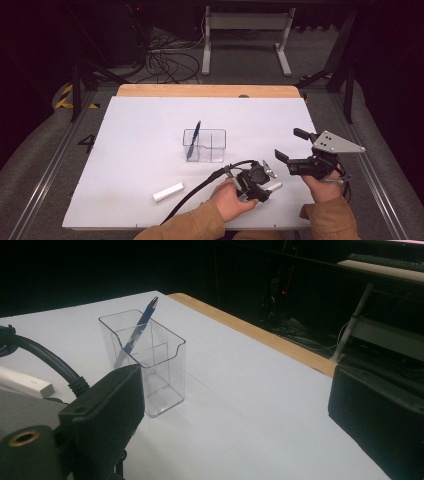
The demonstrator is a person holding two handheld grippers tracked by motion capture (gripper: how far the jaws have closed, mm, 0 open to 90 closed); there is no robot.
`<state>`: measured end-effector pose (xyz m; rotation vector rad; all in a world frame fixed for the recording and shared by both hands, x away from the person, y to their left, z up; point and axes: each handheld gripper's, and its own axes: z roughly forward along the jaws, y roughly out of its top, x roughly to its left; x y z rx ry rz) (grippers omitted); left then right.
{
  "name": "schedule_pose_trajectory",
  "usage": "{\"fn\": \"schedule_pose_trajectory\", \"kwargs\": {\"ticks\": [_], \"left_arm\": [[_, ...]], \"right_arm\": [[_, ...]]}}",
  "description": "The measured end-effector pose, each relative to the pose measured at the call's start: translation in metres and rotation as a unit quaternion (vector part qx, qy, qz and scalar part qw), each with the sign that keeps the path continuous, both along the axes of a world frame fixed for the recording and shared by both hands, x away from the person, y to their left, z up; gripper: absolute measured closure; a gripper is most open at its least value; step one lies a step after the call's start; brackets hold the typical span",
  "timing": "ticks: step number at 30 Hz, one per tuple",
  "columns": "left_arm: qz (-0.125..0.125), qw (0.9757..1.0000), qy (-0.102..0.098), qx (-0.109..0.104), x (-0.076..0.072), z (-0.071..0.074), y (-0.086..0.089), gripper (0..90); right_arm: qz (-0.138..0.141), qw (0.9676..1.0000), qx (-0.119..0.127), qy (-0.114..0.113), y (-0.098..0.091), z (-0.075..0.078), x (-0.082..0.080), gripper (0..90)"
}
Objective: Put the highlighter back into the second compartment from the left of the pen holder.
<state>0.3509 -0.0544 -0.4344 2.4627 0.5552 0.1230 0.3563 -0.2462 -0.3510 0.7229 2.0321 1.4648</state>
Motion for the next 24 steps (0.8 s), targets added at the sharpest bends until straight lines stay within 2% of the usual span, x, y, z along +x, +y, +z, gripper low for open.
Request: {"fn": "schedule_pose_trajectory", "kwargs": {"ticks": [8, 15, 19, 21, 24], "left_arm": [[-0.001, 0.9999, 0.000, 0.013, 0.000, -0.002, -0.003, 61.4], [0.009, 0.9997, -0.003, 0.023, 0.001, -0.005, -0.006, 67.5], [0.016, 0.9994, 0.008, 0.029, 0.001, -0.007, -0.009, 70.0], [0.015, 0.9994, 0.001, 0.033, 0.001, -0.007, -0.010, 71.6], [0.022, 0.9992, 0.005, 0.034, 0.001, -0.007, -0.011, 73.6]], "right_arm": [[0.003, 1.0000, -0.001, 0.000, 0.000, 0.000, 0.000, 8.5], [0.005, 1.0000, -0.002, 0.000, 0.001, -0.001, 0.000, 8.5], [0.006, 1.0000, -0.002, 0.001, 0.001, -0.001, 0.000, 8.5], [0.006, 1.0000, -0.003, 0.001, 0.001, -0.001, 0.000, 8.5], [0.007, 1.0000, -0.003, 0.002, 0.002, -0.001, 0.000, 8.5]]}}
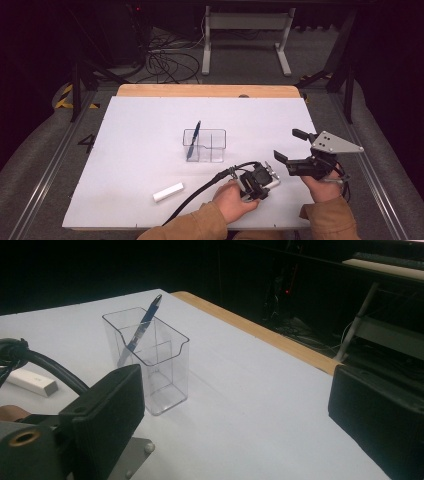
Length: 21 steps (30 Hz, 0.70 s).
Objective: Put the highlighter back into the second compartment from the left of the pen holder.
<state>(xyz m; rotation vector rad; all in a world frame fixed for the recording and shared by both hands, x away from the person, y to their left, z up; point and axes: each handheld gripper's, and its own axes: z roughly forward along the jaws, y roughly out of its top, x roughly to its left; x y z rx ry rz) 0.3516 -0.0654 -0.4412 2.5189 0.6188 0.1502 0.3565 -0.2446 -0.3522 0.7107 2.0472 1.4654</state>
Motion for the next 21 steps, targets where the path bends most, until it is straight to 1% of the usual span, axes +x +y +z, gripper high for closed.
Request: {"fn": "schedule_pose_trajectory", "kwargs": {"ticks": [3, 4, 5, 6, 7, 9, 11, 13, 16, 20, 21], "left_arm": [[-0.001, 1.0000, 0.003, 0.001, 0.0008, 0.0006, -0.0015, 72.3], [0.001, 1.0000, 0.002, 0.000, 0.0004, 0.0004, -0.0027, 72.1], [-0.003, 1.0000, -0.004, 0.002, 0.0013, 0.0004, -0.0037, 72.2], [-0.001, 1.0000, -0.003, 0.005, 0.0006, 0.0006, -0.0046, 72.8], [-0.003, 1.0000, -0.006, 0.006, 0.0012, 0.0005, -0.0054, 73.7], [-0.002, 1.0000, -0.005, 0.008, 0.0020, 0.0009, -0.0060, 74.3], [0.003, 0.9999, -0.002, 0.014, 0.0023, 0.0015, -0.0068, 76.9], [0.004, 0.9998, -0.001, 0.018, 0.0026, 0.0022, -0.0076, 77.6], [0.001, 0.9997, -0.007, 0.023, 0.0020, 0.0026, -0.0088, 78.2], [0.004, 0.9996, -0.003, 0.026, 0.0012, 0.0038, -0.0083, 78.2], [0.004, 0.9995, -0.006, 0.030, 0.0008, 0.0043, -0.0079, 78.3]], "right_arm": [[0.001, 1.0000, -0.001, -0.001, 0.0001, -0.0001, 0.0000, 8.5], [0.001, 1.0000, 0.000, -0.001, 0.0000, -0.0001, 0.0001, 8.5], [0.001, 1.0000, -0.001, -0.001, 0.0000, -0.0002, 0.0002, 8.5], [0.001, 1.0000, -0.001, 0.000, 0.0001, -0.0002, 0.0002, 8.5], [0.002, 1.0000, -0.002, -0.001, 0.0002, -0.0002, 0.0001, 8.5], [0.003, 1.0000, -0.002, 0.000, 0.0004, -0.0002, 0.0000, 8.5], [0.003, 1.0000, -0.003, -0.001, 0.0002, -0.0004, 0.0002, 8.5], [0.003, 1.0000, -0.002, 0.000, 0.0003, -0.0005, 0.0002, 8.5], [0.003, 1.0000, -0.003, -0.001, 0.0001, -0.0004, 0.0001, 8.5], [0.003, 1.0000, -0.002, 0.000, -0.0002, -0.0005, 0.0001, 8.5], [0.003, 1.0000, -0.002, 0.000, -0.0003, -0.0004, 0.0001, 8.5]]}}
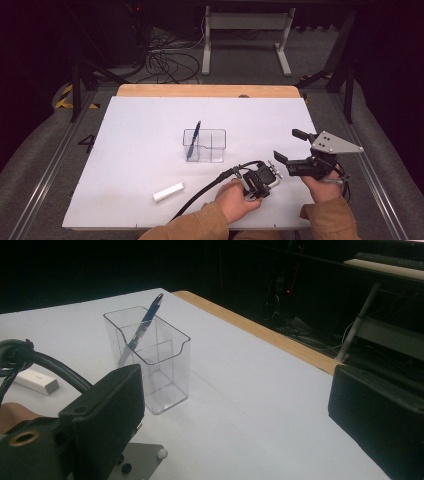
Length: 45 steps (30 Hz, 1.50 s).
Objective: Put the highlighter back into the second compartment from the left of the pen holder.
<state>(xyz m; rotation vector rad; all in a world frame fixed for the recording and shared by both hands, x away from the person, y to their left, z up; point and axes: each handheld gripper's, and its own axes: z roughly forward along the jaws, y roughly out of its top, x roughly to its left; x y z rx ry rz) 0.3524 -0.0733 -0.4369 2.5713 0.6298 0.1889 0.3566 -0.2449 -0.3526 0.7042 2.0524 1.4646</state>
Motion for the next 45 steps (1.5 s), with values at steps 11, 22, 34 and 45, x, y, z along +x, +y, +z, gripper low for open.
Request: {"fn": "schedule_pose_trajectory", "kwargs": {"ticks": [11, 22, 34, 45], "left_arm": [[-0.012, 0.9994, -0.007, -0.031, -0.006, 0.027, 0.018, 78.4], [-0.017, 0.9986, -0.015, -0.048, -0.013, 0.044, 0.035, 78.4], [-0.024, 0.9972, -0.028, -0.065, -0.020, 0.059, 0.051, 78.4], [-0.029, 0.9952, -0.047, -0.081, -0.025, 0.072, 0.067, 78.4]], "right_arm": [[-0.001, 1.0000, 0.005, -0.003, -0.001, 0.001, 0.000, 8.5], [-0.002, 0.9999, 0.011, -0.005, -0.002, 0.002, -0.001, 8.5], [-0.002, 0.9999, 0.013, -0.005, -0.002, 0.002, -0.001, 8.5], [-0.002, 0.9999, 0.011, -0.004, -0.001, 0.002, -0.001, 8.5]]}}
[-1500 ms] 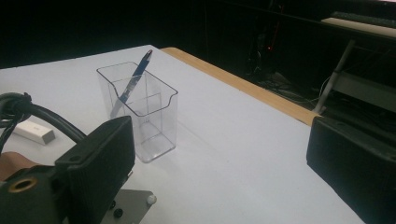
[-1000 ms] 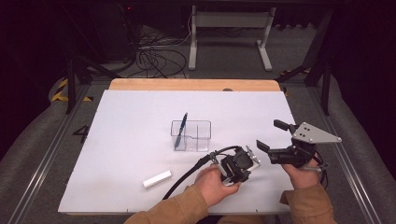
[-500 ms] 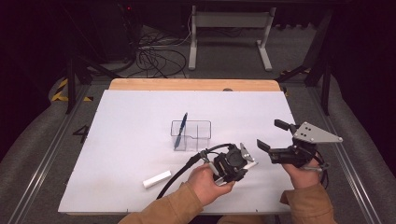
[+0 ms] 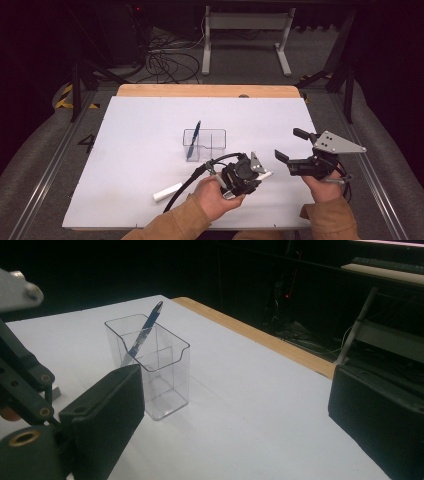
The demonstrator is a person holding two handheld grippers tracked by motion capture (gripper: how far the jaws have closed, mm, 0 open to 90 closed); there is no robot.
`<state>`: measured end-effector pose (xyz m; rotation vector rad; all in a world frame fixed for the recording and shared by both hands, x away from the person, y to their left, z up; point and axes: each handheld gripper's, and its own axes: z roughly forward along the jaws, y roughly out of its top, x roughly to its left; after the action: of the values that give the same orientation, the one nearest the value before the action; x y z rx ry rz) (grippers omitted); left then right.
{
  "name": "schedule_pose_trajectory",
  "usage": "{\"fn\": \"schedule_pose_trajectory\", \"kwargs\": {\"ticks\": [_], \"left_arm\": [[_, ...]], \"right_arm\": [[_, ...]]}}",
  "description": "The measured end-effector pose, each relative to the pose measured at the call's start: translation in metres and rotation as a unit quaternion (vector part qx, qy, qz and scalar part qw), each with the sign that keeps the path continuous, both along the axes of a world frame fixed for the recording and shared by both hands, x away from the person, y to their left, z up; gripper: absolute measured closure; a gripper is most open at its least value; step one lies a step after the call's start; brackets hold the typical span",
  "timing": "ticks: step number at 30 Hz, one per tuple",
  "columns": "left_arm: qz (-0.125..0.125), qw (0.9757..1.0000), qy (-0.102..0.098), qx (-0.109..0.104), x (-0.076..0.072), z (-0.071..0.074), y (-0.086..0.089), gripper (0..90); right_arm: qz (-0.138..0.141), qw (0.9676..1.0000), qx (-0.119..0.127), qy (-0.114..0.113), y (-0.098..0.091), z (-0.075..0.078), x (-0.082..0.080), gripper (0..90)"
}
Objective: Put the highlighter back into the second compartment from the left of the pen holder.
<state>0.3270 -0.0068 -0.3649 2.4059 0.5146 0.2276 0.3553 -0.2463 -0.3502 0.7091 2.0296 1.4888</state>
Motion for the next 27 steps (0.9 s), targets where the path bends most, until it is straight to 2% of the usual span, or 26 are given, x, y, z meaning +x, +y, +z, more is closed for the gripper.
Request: {"fn": "schedule_pose_trajectory", "kwargs": {"ticks": [9, 13, 17, 23, 24, 27], "left_arm": [[-0.010, 0.9999, -0.009, -0.010, -0.003, 0.005, 0.010, 78.4], [-0.016, 0.9993, -0.013, -0.031, -0.004, 0.012, 0.020, 78.3], [-0.015, 0.9983, -0.003, -0.057, 0.000, 0.020, 0.032, 78.4], [-0.012, 0.9959, -0.017, -0.087, 0.004, 0.028, 0.046, 78.3], [-0.012, 0.9955, -0.025, -0.091, 0.004, 0.029, 0.048, 78.3], [-0.004, 0.9932, -0.037, -0.110, 0.006, 0.032, 0.054, 78.3]], "right_arm": [[-0.001, 1.0000, 0.000, 0.000, -0.001, 0.000, 0.000, 8.5], [-0.001, 1.0000, -0.004, 0.001, 0.001, -0.001, 0.000, 8.5], [0.000, 1.0000, -0.004, 0.001, 0.002, -0.001, 0.000, 8.5], [0.000, 1.0000, -0.005, 0.002, 0.002, -0.001, 0.001, 8.5], [0.000, 1.0000, -0.005, 0.002, 0.002, -0.001, 0.001, 8.5], [0.001, 1.0000, -0.005, 0.002, 0.003, -0.001, 0.001, 8.6]]}}
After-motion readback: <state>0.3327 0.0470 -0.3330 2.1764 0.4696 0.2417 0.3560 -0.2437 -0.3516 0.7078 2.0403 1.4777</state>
